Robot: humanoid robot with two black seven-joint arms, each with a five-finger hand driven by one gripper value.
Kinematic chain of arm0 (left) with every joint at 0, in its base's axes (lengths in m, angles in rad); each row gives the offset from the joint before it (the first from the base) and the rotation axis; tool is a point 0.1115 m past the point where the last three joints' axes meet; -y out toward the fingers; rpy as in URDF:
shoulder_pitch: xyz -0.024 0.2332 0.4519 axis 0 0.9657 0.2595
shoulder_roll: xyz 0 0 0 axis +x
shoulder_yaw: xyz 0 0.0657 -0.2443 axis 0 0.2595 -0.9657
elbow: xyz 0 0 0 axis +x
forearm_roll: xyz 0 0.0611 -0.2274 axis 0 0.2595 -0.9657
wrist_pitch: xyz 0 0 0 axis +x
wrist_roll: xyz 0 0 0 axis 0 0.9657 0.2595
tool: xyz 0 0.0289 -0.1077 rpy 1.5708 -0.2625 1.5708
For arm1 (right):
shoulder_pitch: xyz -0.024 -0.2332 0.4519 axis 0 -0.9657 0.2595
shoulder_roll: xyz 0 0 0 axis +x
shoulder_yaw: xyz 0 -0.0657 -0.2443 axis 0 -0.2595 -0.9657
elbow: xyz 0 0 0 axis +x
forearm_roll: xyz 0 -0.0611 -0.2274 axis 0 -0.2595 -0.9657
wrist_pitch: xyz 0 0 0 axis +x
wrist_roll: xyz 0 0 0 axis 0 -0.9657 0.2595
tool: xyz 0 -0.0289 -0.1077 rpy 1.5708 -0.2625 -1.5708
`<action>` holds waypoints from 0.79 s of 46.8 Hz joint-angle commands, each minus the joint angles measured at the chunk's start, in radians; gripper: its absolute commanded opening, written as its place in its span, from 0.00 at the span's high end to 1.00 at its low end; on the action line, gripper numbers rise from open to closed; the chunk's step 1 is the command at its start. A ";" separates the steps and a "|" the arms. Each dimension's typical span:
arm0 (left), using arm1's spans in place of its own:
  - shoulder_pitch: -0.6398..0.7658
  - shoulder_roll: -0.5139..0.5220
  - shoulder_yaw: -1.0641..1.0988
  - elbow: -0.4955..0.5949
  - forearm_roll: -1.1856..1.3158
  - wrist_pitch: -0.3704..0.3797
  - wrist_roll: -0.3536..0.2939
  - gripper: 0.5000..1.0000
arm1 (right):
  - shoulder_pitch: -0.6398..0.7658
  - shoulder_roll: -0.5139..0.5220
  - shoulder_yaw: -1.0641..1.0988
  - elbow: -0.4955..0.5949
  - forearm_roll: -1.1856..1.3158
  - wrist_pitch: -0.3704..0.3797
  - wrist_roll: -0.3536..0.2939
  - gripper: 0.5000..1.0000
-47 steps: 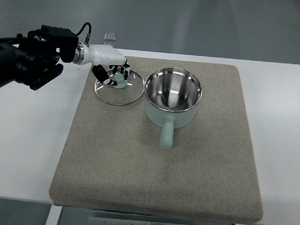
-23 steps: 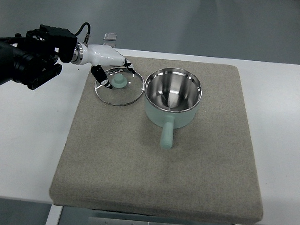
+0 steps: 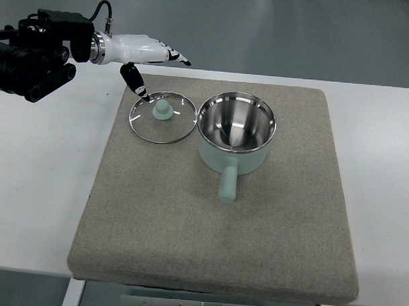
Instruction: Place lid left of pot with left hand
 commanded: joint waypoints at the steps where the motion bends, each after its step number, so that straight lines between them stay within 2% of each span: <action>1: -0.001 0.007 -0.064 0.010 0.000 0.002 0.000 0.02 | 0.000 0.000 0.000 0.000 0.000 0.000 0.000 0.15; 11: 0.019 0.016 -0.207 0.014 -0.006 0.006 0.000 0.02 | 0.000 0.000 0.000 0.000 0.000 0.000 0.000 0.15; 18: 0.032 0.013 -0.279 0.027 -0.099 0.000 0.000 0.02 | 0.000 0.000 0.000 0.000 0.000 0.000 0.000 0.15; 24: 0.030 -0.010 -0.281 0.102 -0.280 -0.006 0.000 0.02 | 0.000 0.000 0.000 0.000 0.000 0.000 0.000 0.15; 37: 0.061 -0.164 -0.281 0.317 -0.567 -0.008 0.000 0.02 | 0.000 0.000 0.000 0.000 0.000 0.000 0.000 0.15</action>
